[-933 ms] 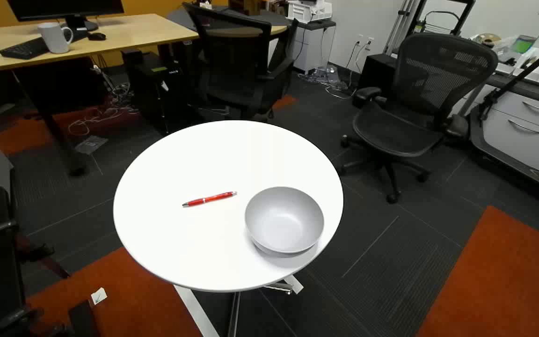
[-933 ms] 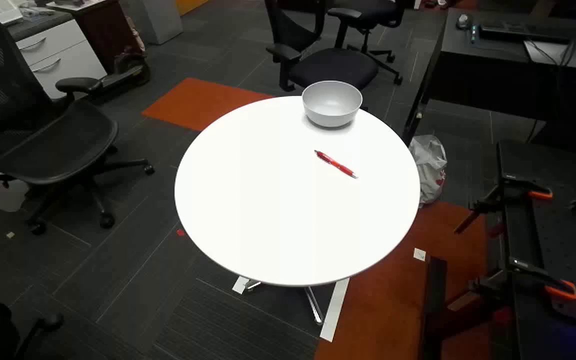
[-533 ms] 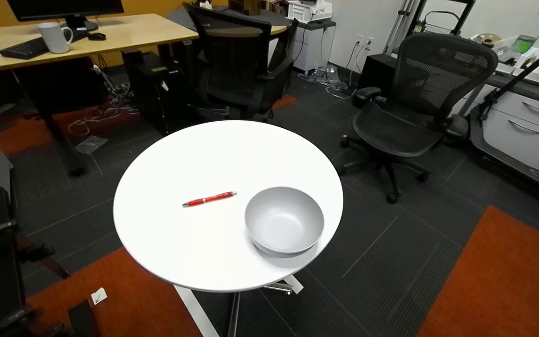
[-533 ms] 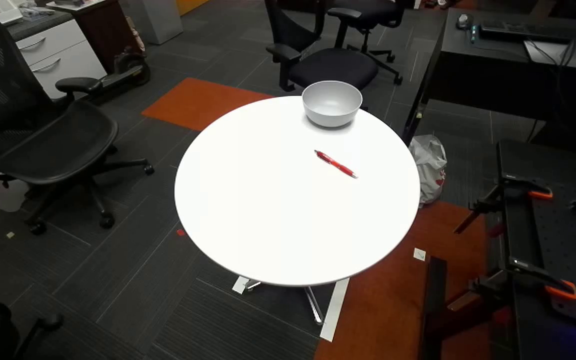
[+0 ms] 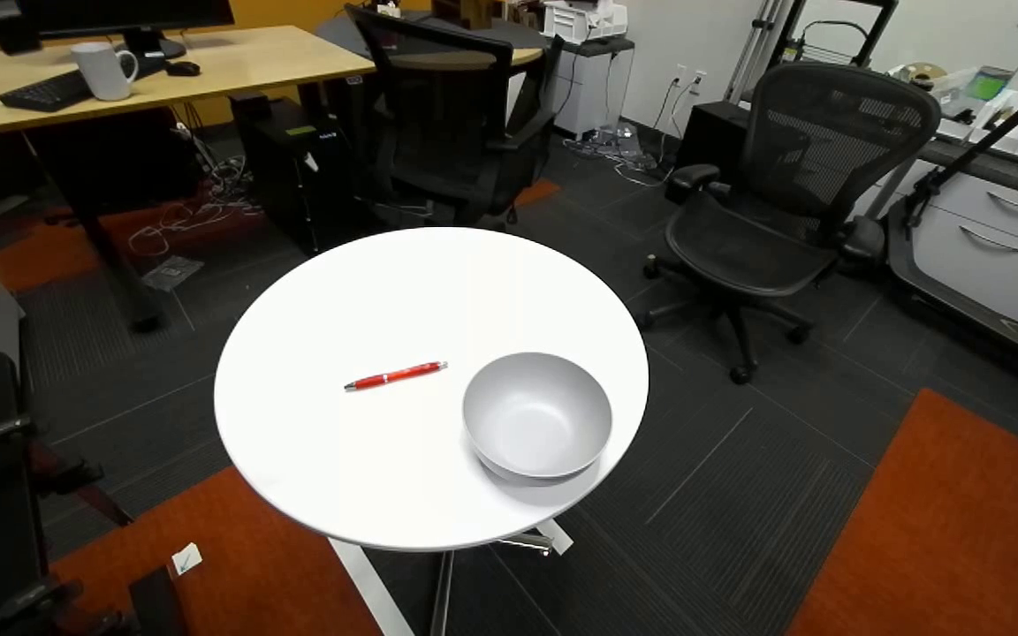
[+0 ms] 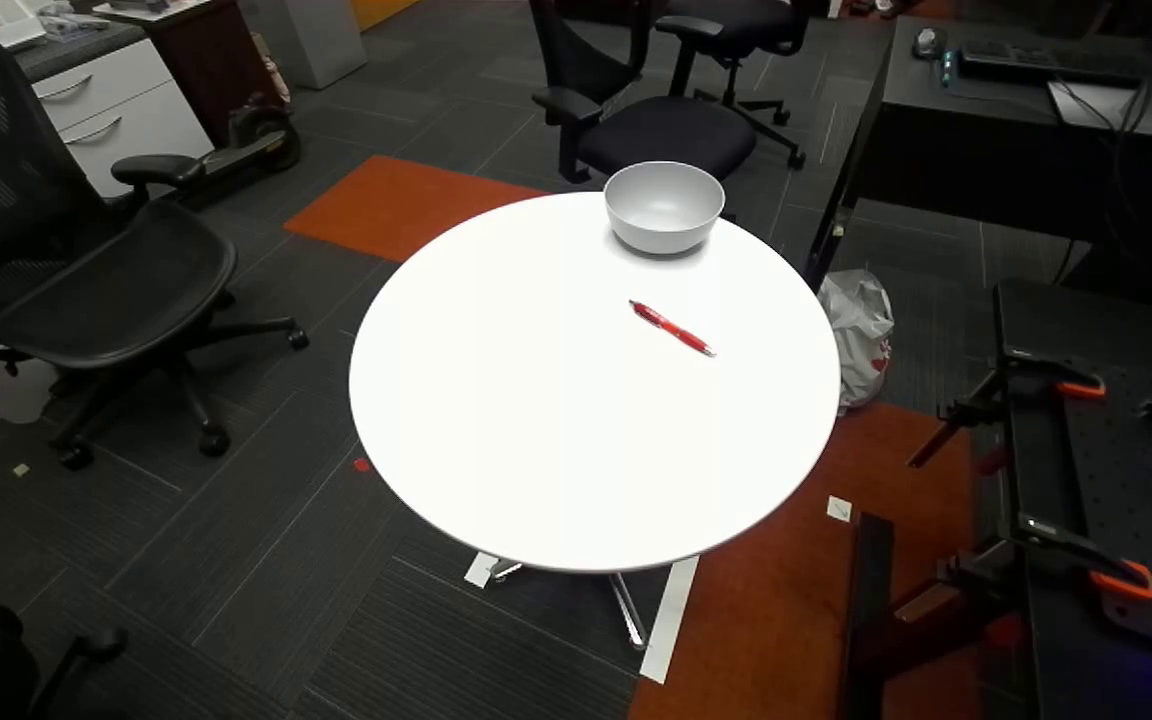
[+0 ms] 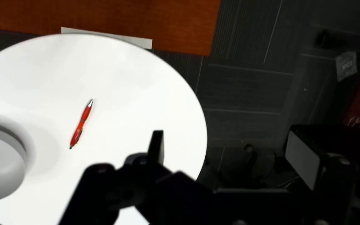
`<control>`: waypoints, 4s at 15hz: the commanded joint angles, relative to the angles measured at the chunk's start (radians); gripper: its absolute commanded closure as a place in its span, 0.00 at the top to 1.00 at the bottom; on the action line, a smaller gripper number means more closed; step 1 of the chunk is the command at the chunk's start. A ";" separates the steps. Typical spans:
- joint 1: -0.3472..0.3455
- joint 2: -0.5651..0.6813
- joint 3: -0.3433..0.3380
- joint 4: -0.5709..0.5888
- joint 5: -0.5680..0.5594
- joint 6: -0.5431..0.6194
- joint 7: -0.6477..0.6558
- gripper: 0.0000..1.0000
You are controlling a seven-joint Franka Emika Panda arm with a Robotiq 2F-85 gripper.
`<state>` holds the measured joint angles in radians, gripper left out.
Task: Put the red pen in the grey bowl
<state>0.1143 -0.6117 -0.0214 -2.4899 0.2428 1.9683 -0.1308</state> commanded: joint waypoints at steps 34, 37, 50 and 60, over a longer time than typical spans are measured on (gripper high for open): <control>-0.153 1.213 -0.060 0.399 -0.075 0.766 0.245 0.78; -0.151 1.229 -0.065 0.414 -0.077 0.763 0.248 0.59; -0.101 1.069 -0.119 0.338 -0.129 0.797 0.328 0.04; -0.105 1.002 -0.301 0.477 -0.303 0.759 0.550 0.04</control>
<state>0.0236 0.3479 -0.3073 -2.0854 -0.0323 2.7517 0.3542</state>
